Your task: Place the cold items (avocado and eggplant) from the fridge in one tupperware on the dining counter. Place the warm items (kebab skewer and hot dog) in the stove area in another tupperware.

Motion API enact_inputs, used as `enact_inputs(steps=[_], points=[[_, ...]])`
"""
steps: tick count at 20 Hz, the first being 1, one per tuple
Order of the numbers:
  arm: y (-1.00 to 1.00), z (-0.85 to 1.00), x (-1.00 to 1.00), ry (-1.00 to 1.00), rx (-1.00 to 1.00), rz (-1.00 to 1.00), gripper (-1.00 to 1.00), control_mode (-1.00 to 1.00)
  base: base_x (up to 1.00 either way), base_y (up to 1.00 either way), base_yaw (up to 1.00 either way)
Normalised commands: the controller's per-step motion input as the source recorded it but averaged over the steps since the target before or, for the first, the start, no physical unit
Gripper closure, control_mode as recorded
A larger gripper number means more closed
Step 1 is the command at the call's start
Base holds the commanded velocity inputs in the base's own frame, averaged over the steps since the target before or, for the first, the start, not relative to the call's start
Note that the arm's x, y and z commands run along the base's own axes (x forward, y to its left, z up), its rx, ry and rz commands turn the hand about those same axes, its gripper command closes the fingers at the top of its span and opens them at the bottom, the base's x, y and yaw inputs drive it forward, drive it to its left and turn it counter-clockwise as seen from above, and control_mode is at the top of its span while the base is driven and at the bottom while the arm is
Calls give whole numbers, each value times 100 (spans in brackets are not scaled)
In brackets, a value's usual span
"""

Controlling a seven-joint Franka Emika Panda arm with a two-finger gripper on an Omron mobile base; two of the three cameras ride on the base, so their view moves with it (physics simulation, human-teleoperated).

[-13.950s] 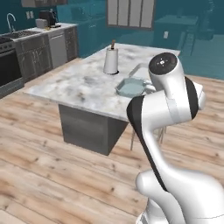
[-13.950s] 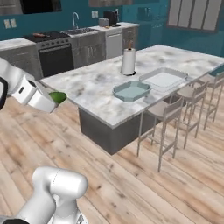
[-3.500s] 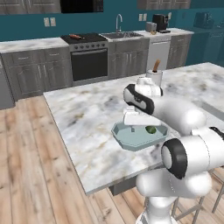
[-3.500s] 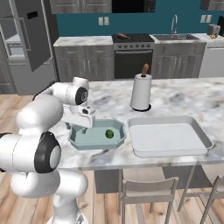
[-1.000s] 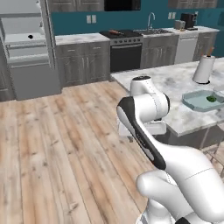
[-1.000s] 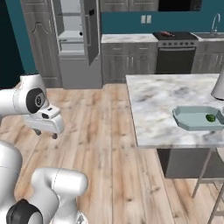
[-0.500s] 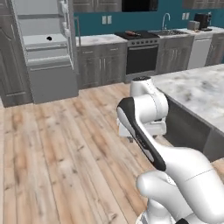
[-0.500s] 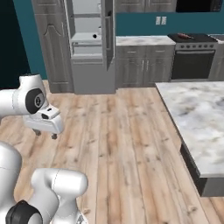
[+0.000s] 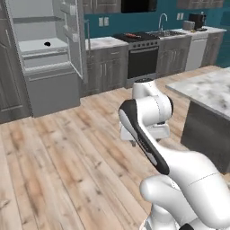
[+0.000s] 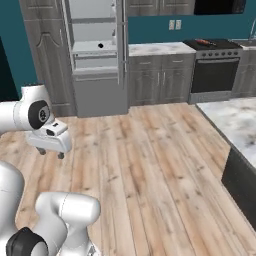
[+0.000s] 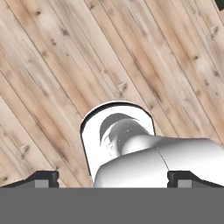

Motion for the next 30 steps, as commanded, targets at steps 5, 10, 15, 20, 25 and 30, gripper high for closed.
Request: enact_inputs(steps=[5,10,15,20,25,30], points=[[0,0,0,0,0,0,-100,100,48,100,-28],[0,0,0,0,0,0,-100,100,85,100,-15],[0,0,0,0,0,0,-100,100,100,89,6],[0,0,0,0,0,0,-100,100,100,18,18],[0,0,0,0,0,0,-100,100,100,-8,38],[0,0,0,0,0,0,-100,100,100,-24,43]])
